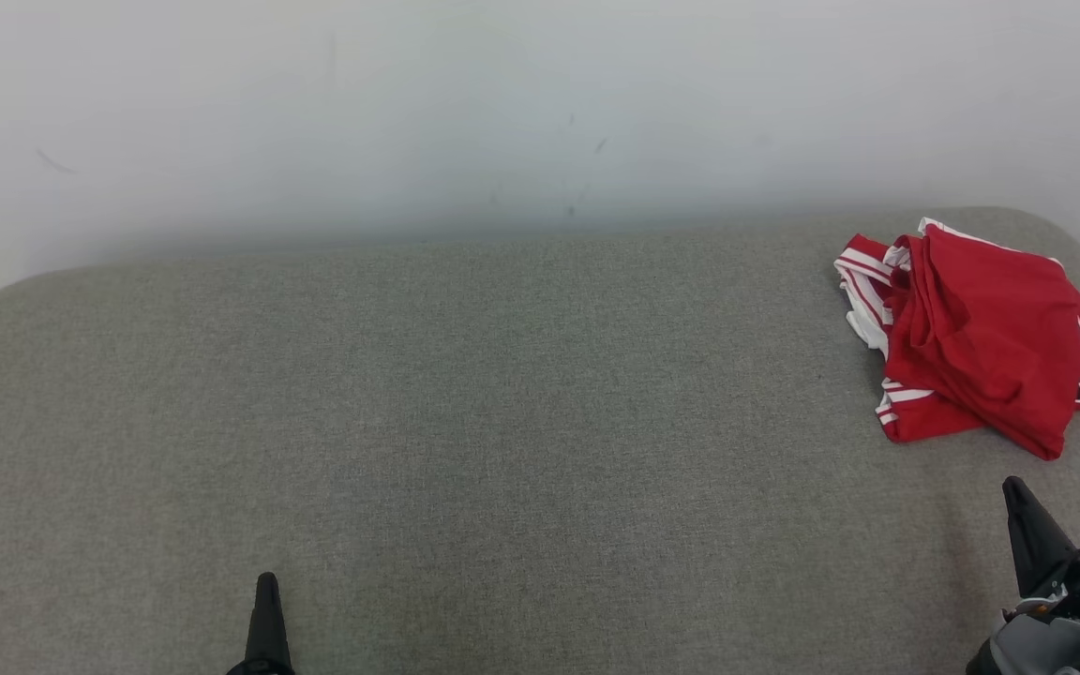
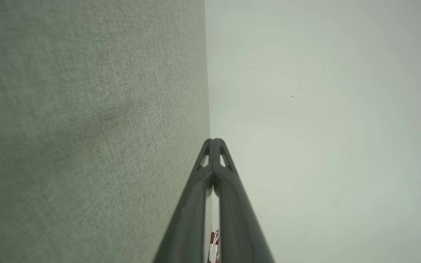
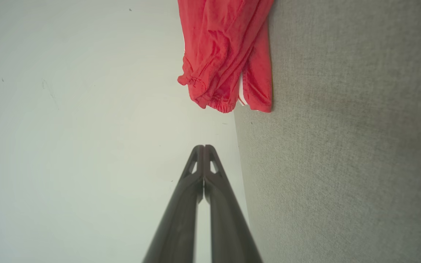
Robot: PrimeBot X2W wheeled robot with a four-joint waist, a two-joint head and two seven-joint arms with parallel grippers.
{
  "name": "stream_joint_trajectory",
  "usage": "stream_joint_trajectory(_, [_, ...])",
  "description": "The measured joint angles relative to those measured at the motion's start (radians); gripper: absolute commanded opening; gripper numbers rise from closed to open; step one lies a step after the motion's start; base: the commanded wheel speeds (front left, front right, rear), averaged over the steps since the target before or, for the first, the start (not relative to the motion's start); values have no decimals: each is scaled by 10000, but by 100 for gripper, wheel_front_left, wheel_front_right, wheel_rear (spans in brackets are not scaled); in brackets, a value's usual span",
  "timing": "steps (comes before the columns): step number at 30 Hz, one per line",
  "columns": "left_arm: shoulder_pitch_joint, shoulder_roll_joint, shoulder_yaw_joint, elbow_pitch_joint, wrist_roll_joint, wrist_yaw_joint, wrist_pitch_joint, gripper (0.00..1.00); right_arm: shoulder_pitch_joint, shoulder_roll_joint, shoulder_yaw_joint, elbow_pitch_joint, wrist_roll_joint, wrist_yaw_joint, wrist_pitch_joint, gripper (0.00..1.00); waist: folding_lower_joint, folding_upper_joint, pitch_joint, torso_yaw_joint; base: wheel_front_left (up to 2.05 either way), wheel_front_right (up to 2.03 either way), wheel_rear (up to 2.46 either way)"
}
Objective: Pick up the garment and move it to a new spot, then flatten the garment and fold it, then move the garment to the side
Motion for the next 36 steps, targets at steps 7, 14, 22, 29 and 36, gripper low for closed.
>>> stream_joint_trajectory(7, [-1,0,0,0,0,0,0,0,-1,2,-23,0,-2,0,15,0,0,0,0,0,0,0,0])
stream_joint_trajectory(14, [-1,0,-2,0,0,0,0,0,-4,10,-50,0,-13,0,40,0,0,0,0,0,0,0,0])
stream_joint_trajectory(22, [-1,0,-2,0,0,0,0,0,-8,21,-75,0,-19,0,44,0,0,0,0,0,0,0,0])
stream_joint_trajectory(29, [-1,0,-2,0,0,0,0,0,-12,27,-96,0,-44,0,54,0,0,0,0,0,0,0,0])
stream_joint_trajectory(36, [-1,0,-2,0,0,0,0,0,-18,35,-115,0,-48,0,58,0,0,0,0,0,0,0,0])
